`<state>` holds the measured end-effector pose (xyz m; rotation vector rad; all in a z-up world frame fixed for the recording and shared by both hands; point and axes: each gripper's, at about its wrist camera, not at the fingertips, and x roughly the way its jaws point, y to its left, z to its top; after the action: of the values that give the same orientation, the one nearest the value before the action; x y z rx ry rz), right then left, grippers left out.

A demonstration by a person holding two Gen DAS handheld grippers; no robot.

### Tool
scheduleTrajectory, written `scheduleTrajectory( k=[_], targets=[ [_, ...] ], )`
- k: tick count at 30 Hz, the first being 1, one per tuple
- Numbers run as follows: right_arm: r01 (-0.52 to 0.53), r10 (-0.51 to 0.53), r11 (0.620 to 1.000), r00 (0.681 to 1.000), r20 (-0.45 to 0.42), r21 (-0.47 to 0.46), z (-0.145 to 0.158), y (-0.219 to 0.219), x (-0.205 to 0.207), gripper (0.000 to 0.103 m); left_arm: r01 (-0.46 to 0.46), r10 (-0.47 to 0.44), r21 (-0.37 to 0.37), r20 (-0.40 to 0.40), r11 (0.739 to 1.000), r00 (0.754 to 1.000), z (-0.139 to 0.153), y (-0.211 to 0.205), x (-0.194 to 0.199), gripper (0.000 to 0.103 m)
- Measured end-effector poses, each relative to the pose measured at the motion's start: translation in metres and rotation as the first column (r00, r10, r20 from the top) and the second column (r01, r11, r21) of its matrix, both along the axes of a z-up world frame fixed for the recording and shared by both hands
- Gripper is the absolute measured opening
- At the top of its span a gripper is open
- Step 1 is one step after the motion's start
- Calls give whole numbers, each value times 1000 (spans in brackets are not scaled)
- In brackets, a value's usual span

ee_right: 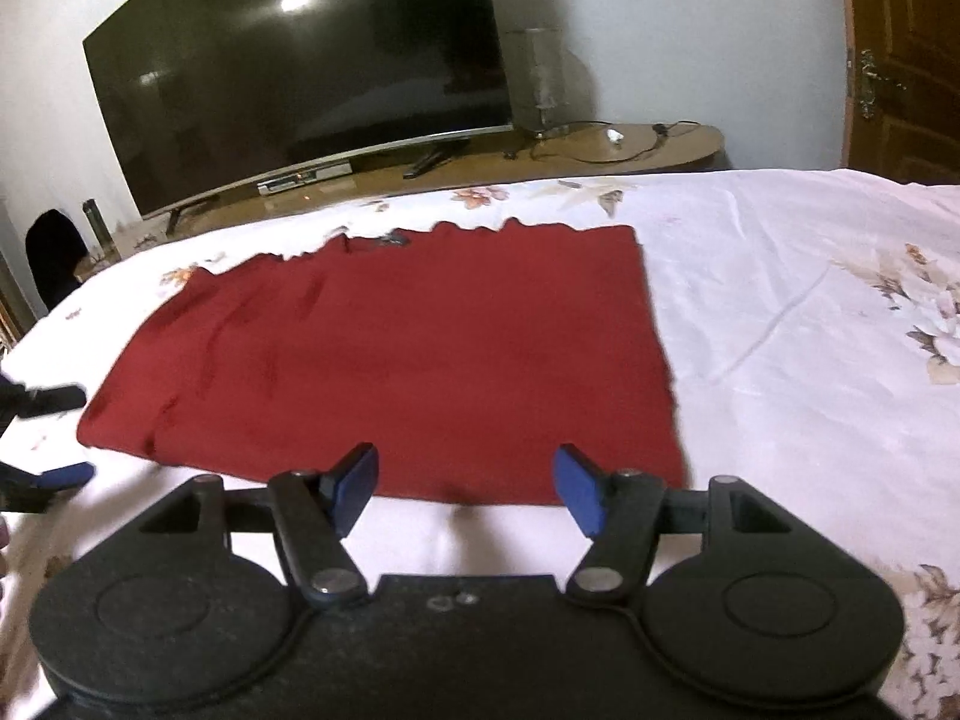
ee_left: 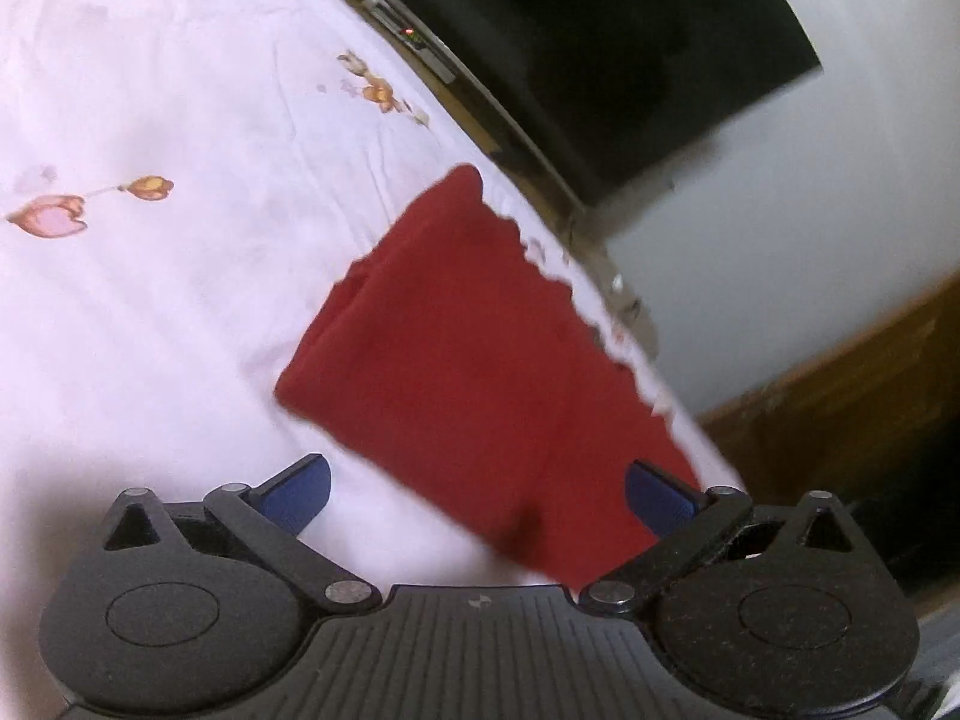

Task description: Fold small clothes

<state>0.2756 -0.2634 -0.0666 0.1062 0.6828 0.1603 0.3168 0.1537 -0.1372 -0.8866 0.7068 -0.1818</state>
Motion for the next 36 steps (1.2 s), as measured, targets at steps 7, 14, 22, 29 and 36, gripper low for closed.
scheduleTrajectory(
  k=[7, 14, 22, 29, 36],
  targets=[
    [-26, 26, 999, 1000, 8, 22, 6, 11, 12, 64, -25, 25, -25, 3, 999, 1000, -4, -9, 3, 103],
    [-30, 29, 999, 999, 35, 31, 9, 22, 41, 61, -69, 69, -9, -2, 998, 998, -4, -13, 47, 69],
    [-97, 96, 995, 994, 54, 15, 4, 52, 91, 30, -107, 108, -122, 1, 987, 994, -35, 3, 46, 12],
    [-198, 201, 978, 979, 38, -57, -8, 80, 112, 13, -103, 108, -172, 20, 980, 994, -34, 7, 44, 9],
    [-190, 189, 972, 982, -19, -139, -32, 87, 126, 8, -62, 76, -164, 83, 984, 994, -16, 5, 50, 9]
  ],
)
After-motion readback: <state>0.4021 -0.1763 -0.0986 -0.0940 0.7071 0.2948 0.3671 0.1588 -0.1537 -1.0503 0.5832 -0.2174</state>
